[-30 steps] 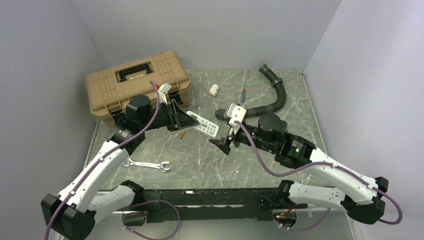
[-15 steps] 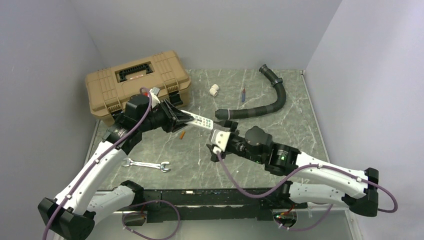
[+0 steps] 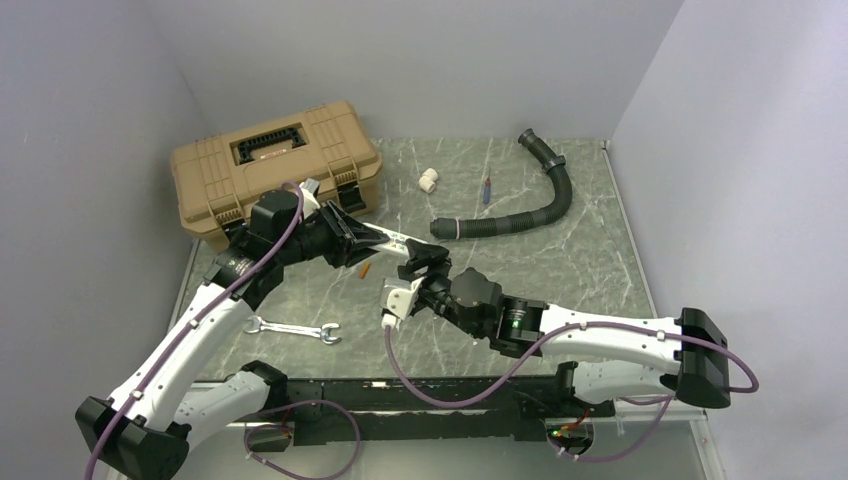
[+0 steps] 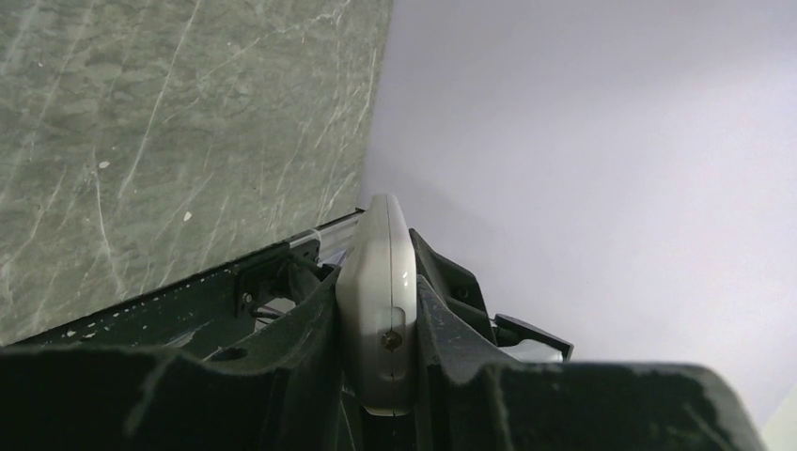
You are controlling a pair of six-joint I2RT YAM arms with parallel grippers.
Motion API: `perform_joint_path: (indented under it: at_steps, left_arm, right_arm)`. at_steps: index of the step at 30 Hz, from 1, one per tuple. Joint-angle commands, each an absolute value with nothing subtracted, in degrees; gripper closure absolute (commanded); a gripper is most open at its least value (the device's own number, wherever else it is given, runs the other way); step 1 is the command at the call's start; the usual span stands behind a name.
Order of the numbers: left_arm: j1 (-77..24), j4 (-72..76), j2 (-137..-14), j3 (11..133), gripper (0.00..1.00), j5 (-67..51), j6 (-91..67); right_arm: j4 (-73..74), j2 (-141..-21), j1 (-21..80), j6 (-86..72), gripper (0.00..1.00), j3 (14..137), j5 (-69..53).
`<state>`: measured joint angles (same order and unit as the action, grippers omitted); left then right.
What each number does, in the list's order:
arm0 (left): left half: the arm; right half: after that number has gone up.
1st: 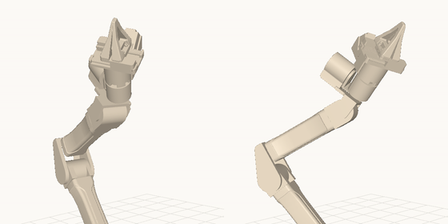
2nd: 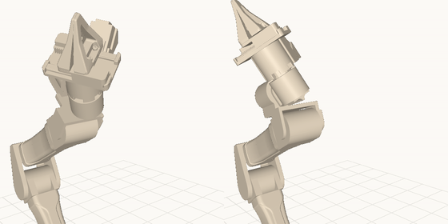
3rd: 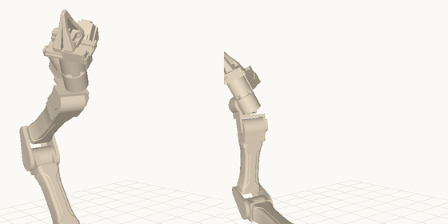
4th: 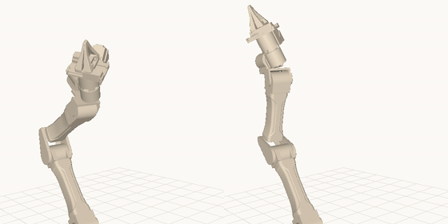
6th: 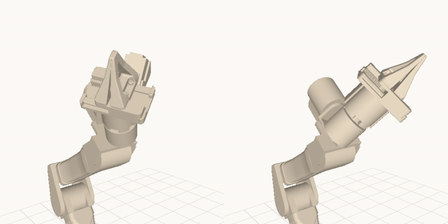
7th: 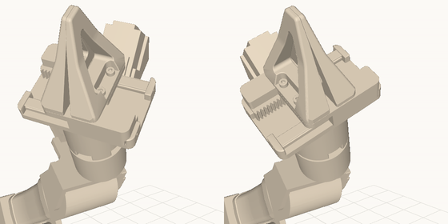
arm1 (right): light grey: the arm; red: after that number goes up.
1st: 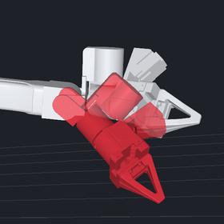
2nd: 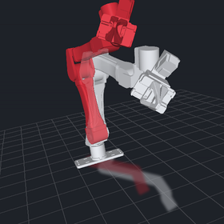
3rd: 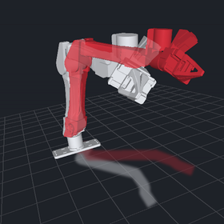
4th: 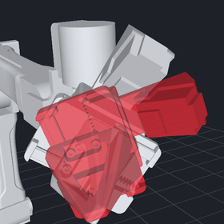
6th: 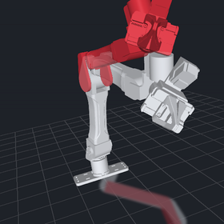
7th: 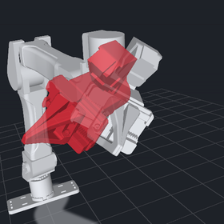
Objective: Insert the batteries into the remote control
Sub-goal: Adjust the remote control.
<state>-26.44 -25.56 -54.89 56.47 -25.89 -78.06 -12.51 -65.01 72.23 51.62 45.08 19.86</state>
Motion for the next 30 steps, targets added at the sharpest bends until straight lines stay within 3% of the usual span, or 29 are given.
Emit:
perform_joint_path:
  at_steps: [1,5,9,11,14,19,25,30]
  left_arm:
    - [-26.3,-25.0,-54.1,56.8,1.0,-26.4,-83.3]
    - [-26.4,-24.2,-54.2,55.9,1.0,-27.1,-84.0]
    - [-26.4,-23.0,-54.2,54.7,1.0,-28.1,-85.5]
    - [-26.3,-21.9,-54.2,53.9,0.95,-28.6,-86.2]
    - [-26.4,-19.7,-54.1,52.8,0.69,-29.3,-87.1]
    - [-26.4,-18.1,-53.6,52.4,0.04,-28.7,-85.3]
    - [-25.6,-18.9,-51.9,53.8,0.01,-25.1,-76.5]
    - [-24.3,-16.2,-46.2,54.6,0.01,-19.2,-64.0]
  right_arm:
    - [-22.5,-65.8,73.4,57.8,0.44,44.0,27.2]
    - [-22.3,-65.4,73.8,57.3,0.55,44.1,29.3]
    - [-18.0,-64.6,73.9,53.4,0.86,46.0,29.2]
    - [-15.6,-64.0,73.9,50.5,0.92,46.9,28.1]
    - [-11.7,-63.4,73.8,46.2,0.99,48.2,26.0]
    - [-10.5,-62.3,73.9,39.8,1.0,49.1,25.3]
    - [-5.7,-59.8,72.1,29.2,1.0,51.0,21.3]
    - [7.2,-60.2,61.9,4.9,1.0,56.7,11.7]
